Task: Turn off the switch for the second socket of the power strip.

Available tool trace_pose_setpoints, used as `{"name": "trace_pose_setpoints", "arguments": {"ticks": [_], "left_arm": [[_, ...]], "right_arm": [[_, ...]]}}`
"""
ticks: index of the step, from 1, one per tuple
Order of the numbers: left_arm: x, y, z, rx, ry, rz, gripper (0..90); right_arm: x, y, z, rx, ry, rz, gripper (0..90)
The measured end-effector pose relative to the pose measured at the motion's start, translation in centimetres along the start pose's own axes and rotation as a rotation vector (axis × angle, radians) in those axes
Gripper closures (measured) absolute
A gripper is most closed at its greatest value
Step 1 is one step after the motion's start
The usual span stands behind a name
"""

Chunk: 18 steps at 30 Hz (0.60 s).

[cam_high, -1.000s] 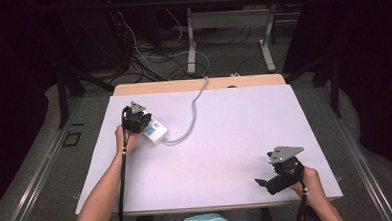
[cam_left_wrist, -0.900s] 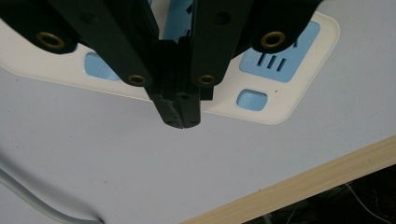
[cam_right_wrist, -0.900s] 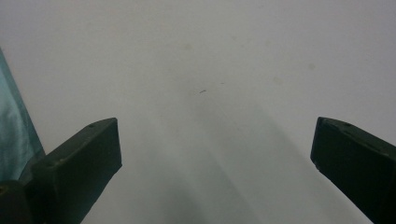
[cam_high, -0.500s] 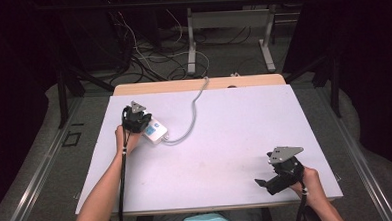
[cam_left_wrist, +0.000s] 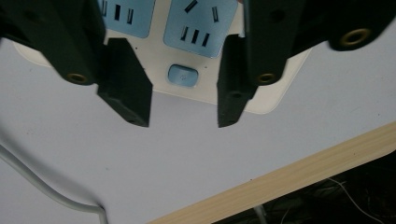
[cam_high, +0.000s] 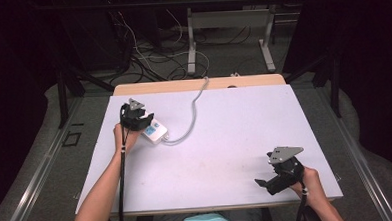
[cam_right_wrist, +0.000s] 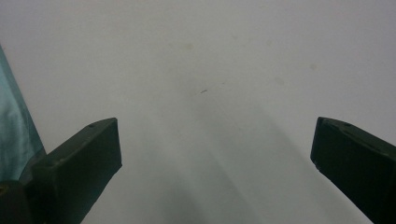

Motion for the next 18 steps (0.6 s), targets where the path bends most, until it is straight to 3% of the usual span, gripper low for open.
{"name": "trace_pose_setpoints", "arguments": {"ticks": [4,11,18], "left_arm": [[0.13,0.10,0.05,0.008,-0.004,0.004,31.8],[-0.07,0.13,0.39,0.007,-0.027,-0.035,7.5],[-0.21,0.31,0.57,-0.002,-0.040,-0.059,0.0]], "right_arm": [[0.01,0.03,0.01,-0.003,0.001,0.000,1.5],[-0.02,0.02,-0.09,-0.001,-0.011,0.001,1.5],[-0.04,0.07,-0.09,0.002,-0.012,-0.002,1.5]]}}
Point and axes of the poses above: each handheld gripper's, and its own axes: y roughly backward along the jaws, x roughly out of its top, z roughly to its right, the point moved 7 cm from there along -y, roughly forward along the jaws, and after that the axes turned 15 degrees about x, right-handed, at the moved point
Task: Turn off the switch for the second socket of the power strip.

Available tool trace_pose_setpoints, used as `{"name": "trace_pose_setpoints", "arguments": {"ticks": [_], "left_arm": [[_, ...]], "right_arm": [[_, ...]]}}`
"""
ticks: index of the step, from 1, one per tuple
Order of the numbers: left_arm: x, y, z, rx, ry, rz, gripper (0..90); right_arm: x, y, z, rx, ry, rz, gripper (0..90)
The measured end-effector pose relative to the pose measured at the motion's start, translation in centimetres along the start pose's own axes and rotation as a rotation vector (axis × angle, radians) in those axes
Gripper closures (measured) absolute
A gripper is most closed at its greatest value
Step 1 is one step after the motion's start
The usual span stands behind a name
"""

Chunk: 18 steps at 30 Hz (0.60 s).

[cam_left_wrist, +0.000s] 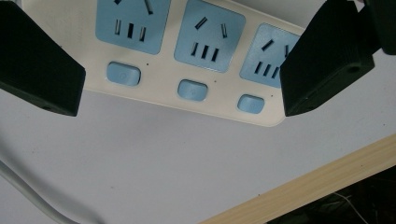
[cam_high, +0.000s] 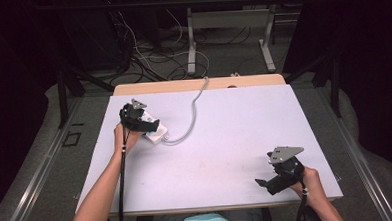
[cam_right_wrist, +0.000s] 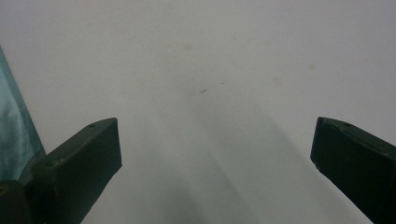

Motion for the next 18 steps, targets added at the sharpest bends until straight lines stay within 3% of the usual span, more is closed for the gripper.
{"name": "trace_pose_setpoints", "arguments": {"ticks": [6,18], "left_arm": [[-0.1,0.5,-0.1,-0.008,0.017,0.007,0.0],[-0.6,1.6,-0.4,-0.005,0.003,0.013,0.0]], "right_arm": [[0.1,0.0,0.1,-0.004,0.014,0.005,1.5],[0.0,-0.1,0.0,0.000,0.002,-0.001,1.5]]}}
Point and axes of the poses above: each handheld gripper's, and its own axes: y roughly backward along the jaws, x roughly out of its top, z roughly to its right, the point moved 7 cm from there along -y, roughly forward along the jaws, and after that the axes turned 15 degrees about x, right-handed, at the moved point
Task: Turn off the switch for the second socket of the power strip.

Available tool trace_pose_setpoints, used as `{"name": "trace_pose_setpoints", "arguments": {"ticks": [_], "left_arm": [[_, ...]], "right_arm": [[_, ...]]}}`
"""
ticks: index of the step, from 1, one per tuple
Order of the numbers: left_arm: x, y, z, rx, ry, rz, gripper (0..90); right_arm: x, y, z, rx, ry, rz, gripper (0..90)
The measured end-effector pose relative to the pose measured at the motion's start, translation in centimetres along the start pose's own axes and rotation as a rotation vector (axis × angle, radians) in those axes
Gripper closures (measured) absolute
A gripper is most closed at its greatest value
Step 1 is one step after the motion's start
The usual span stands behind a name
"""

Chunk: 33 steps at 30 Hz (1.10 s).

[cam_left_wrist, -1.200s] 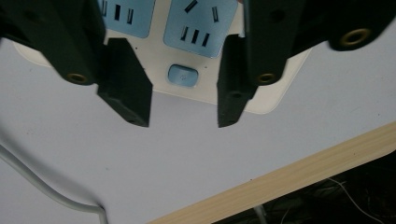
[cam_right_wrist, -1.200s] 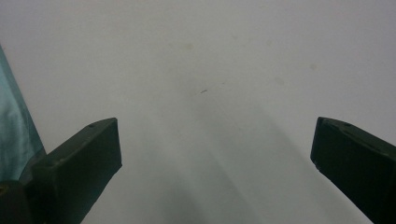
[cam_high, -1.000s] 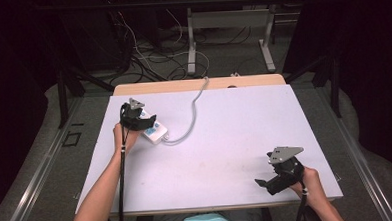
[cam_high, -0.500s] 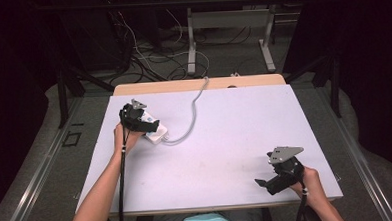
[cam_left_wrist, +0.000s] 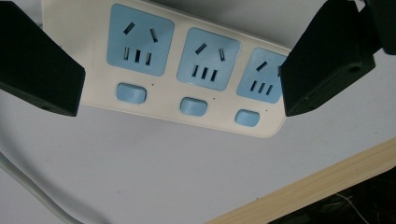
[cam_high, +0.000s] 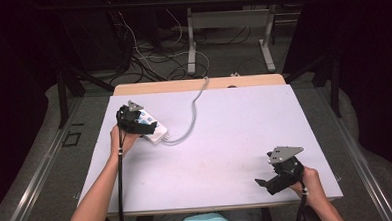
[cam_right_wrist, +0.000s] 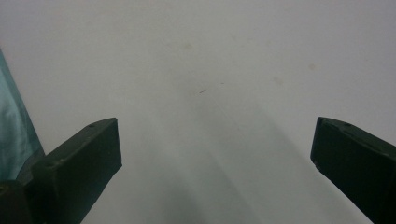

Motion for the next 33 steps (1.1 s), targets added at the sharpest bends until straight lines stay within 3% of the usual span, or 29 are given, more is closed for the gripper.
{"name": "trace_pose_setpoints", "arguments": {"ticks": [17,27,33], "left_arm": [[-1.3,2.5,-0.5,0.027,-0.003,0.014,0.0],[-2.2,4.6,0.4,0.019,-0.003,0.017,0.0],[-2.9,6.0,1.5,0.021,-0.044,0.027,0.0]], "right_arm": [[0.0,0.1,0.0,0.000,0.000,0.003,1.6],[0.1,0.1,0.0,0.003,0.005,0.003,1.6],[0.1,0.1,0.0,0.002,0.003,0.002,1.6]]}}
Point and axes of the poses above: each handheld gripper's, and its own axes: y roughly backward along the jaws, x roughly out of its top, z roughly to its right, the point moved 7 cm from there along -y, roughly forward along the jaws, and after that the axes turned 15 degrees about x, right-handed, at the moved point
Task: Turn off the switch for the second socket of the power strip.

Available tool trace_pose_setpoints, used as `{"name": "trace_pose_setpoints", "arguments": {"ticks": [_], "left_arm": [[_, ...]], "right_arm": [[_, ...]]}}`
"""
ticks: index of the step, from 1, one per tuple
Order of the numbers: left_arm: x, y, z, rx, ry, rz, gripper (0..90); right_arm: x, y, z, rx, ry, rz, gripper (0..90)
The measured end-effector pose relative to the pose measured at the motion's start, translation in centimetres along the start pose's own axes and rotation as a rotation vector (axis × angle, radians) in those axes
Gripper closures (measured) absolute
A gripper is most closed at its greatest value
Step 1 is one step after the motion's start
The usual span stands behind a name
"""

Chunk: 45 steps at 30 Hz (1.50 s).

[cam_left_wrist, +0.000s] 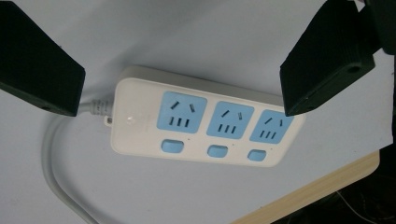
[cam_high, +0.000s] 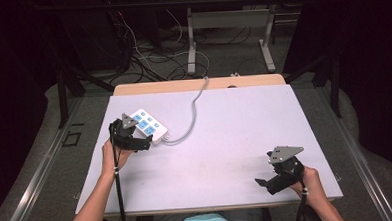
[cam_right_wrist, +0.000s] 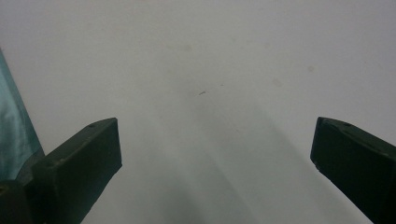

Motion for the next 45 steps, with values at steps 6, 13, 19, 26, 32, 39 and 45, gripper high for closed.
{"name": "trace_pose_setpoints", "arguments": {"ticks": [6,13,19,26,32,39,45], "left_arm": [[-0.9,1.2,0.9,-0.017,-0.014,-0.008,0.0],[-1.6,3.0,2.0,-0.036,-0.046,-0.002,0.0],[-2.4,4.1,2.6,-0.053,-0.038,0.000,0.0],[-3.1,5.7,3.2,-0.065,-0.047,0.016,0.0],[-4.0,6.8,3.5,-0.079,-0.054,0.013,0.0],[-4.5,7.9,4.1,-0.097,-0.055,0.022,0.0],[-5.0,8.6,4.3,-0.092,-0.072,0.031,0.0]], "right_arm": [[0.1,0.0,0.1,-0.005,0.007,0.011,1.6],[0.0,0.0,0.0,-0.003,0.002,-0.009,1.6],[0.0,0.0,0.0,-0.007,0.010,0.003,1.6],[0.1,0.0,0.1,-0.001,0.020,0.011,1.6],[0.1,0.0,0.1,-0.006,0.010,0.010,1.6],[0.0,0.0,0.0,0.003,0.004,-0.009,1.6],[0.0,0.0,-0.1,0.006,-0.001,-0.008,1.6]]}}
Point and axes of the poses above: each handheld gripper's, and its own axes: y roughly backward along the jaws, x roughly out of its top, z roughly to its right, the point moved 7 cm from there along -y, roughly forward along the jaws, and after that the axes turned 15 degrees about x, right-handed, at the moved point
